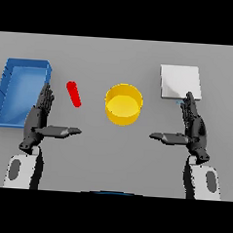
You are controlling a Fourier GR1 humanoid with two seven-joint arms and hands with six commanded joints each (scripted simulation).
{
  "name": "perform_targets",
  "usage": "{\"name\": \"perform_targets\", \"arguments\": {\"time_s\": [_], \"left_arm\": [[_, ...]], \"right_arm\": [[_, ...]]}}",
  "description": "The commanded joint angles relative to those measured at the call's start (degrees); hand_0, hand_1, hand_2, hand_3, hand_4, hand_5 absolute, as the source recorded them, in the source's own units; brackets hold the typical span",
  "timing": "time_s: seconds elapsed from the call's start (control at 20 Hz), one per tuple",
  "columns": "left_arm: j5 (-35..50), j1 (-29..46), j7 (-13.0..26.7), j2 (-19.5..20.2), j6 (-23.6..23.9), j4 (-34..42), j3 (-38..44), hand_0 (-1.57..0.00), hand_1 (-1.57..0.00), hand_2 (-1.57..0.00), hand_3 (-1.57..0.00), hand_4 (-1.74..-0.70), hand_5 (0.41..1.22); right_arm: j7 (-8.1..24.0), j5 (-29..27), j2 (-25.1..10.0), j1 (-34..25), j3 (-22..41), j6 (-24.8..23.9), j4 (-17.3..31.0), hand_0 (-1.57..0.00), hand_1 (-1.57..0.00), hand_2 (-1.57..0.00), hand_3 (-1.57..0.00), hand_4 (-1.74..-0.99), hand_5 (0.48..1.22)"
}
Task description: Pick up the red beaker and tilt it to pour out 1 green nut into yellow bowl. Pick up the yellow bowl and place it on the metallic measuring scale.
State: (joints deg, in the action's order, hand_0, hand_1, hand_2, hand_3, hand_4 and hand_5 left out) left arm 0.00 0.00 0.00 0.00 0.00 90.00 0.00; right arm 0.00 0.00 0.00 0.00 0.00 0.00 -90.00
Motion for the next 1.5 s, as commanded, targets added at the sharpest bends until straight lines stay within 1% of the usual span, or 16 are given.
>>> {"name": "perform_targets", "arguments": {"time_s": [0.0, 0.25, 0.3, 0.4, 0.5, 0.55, 0.65, 0.7, 0.75, 0.8, 0.85, 0.95, 1.05, 1.2, 1.3, 1.45], "left_arm": [[0.0, 0.3, -0.2, 0.0, 0.0, 0.2, -0.1, 0.0, 0.0, 0.0, 0.0, -1.14, 0.66], [-0.5, 3.4, -0.5, -0.6, -0.5, 3.0, -1.6, 0.0, 0.0, 0.0, 0.0, -1.14, 0.66], [-3.2, 5.6, -0.6, 1.9, -1.8, 6.5, -3.6, 0.0, 0.0, 0.0, 0.0, -1.14, 0.66], [-6.7, 10.3, -0.3, 3.3, -2.4, 12.9, -6.9, 0.0, 0.0, 0.0, 0.0, -1.14, 0.66], [-7.8, 10.7, 2.2, 4.0, -2.4, 14.5, -7.5, 0.0, 0.0, 0.0, 0.0, -1.14, 0.66], [-8.1, 10.7, 2.8, 4.0, -2.4, 14.8, -7.8, 0.0, 0.0, 0.0, 0.0, -1.14, 0.657], [-8.8, 10.2, 4.1, 3.6, -2.2, 14.4, -8.4, 0.0, 0.0, 0.0, 0.0, -1.14, 0.652], [-9.1, 9.5, 4.8, 3.5, -2.1, 13.6, -8.5, 0.0, 0.0, 0.0, 0.0, -1.14, 0.65], [-8.9, 9.3, 4.1, 3.6, -2.1, 12.8, -8.1, 0.0, 0.0, 0.0, 0.0, -1.14, 0.649], [-8.8, 6.8, 4.1, 3.7, -1.9, 9.7, -7.0, 0.0, 0.0, 0.0, 0.0, -1.14, 0.648], [-8.6, 6.2, 3.5, 4.2, -2.4, 8.0, -6.4, 0.0, 0.0, 0.0, 0.0, -1.14, 0.647], [-8.2, 2.9, 3.9, 3.6, -2.5, 4.6, -5.9, 0.0, 0.0, 0.0, 0.0, -1.16, 0.645], [-7.6, -0.7, 3.1, 4.2, -2.5, -0.3, -3.9, 0.0, 0.0, 0.0, 0.0, -1.18, 0.65], [-8.4, -5.8, 2.3, 4.3, -2.2, -6.5, -3.1, 0.0, 0.0, 0.0, 0.0, -1.18, 0.64], [-8.0, -8.9, 1.2, 4.4, -2.7, -10.3, -2.3, 0.0, 0.0, 0.0, 0.0, -1.18, 0.636], [-8.1, -12.8, -0.5, 4.1, -2.9, -14.7, -1.8, 0.0, 0.0, 0.0, 0.0, -1.2, 0.646]], "right_arm": [[0.1, 0.1, 0.1, -0.1, 0.0, -0.1, 0.1, 0.0, 0.0, 0.0, 0.0, -1.071, 0.578], [0.1, 0.5, 0.8, -1.6, 0.3, -1.0, 1.4, 0.0, 0.0, 0.0, 0.0, -1.071, 0.578], [-2.5, 7.0, -1.8, -0.1, 3.2, -2.2, -1.5, 0.0, 0.0, 0.0, 0.0, -1.071, 0.578], [-4.0, 14.0, -3.4, 2.0, 6.5, -4.1, -4.4, 0.0, 0.0, 0.0, 0.0, -1.066, 0.576], [-3.7, 16.6, -3.2, 2.5, 7.9, -5.1, -5.2, 0.0, 0.0, 0.0, 0.0, -1.071, 0.581], [-4.3, 16.9, -3.2, 3.2, 8.2, -5.0, -5.4, 0.0, 0.0, 0.0, 0.0, -1.084, 0.585], [-3.9, 15.8, -3.2, 3.0, 8.0, -4.3, -5.8, 0.0, 0.0, 0.0, 0.0, -1.118, 0.6], [-4.2, 15.3, -3.6, 3.1, 7.8, -3.7, -6.1, 0.0, 0.0, 0.0, 0.0, -1.131, 0.607], [-4.1, 15.0, -3.3, 2.8, 7.8, -3.7, -6.2, 0.0, 0.0, 0.0, 0.0, -1.147, 0.614], [-5.2, 14.5, -3.4, 2.8, 7.9, -2.9, -5.7, 0.0, 0.0, 0.0, 0.0, -1.163, 0.624], [-4.7, 13.4, -3.4, 3.1, 7.7, -2.1, -6.2, 0.0, 0.0, 0.0, 0.0, -1.18, 0.627], [-4.6, 12.6, -3.1, 3.1, 7.6, -1.5, -5.9, 0.0, 0.0, 0.0, 0.0, -1.197, 0.627], [-5.5, 12.4, -3.1, 3.3, 7.4, -1.5, -6.0, 0.0, 0.0, 0.0, 0.0, -1.215, 0.628], [-5.3, 12.5, -2.6, 2.9, 7.4, -1.9, -5.4, 0.0, 0.0, 0.0, 0.0, -1.225, 0.627], [-5.4, 11.4, -3.0, 3.1, 7.0, -1.2, -6.2, 0.0, 0.0, 0.0, 0.0, -1.229, 0.626], [-5.6, 12.1, -3.5, 3.5, 7.3, -1.0, -6.0, 0.0, 0.0, 0.0, 0.0, -1.218, 0.626]]}}
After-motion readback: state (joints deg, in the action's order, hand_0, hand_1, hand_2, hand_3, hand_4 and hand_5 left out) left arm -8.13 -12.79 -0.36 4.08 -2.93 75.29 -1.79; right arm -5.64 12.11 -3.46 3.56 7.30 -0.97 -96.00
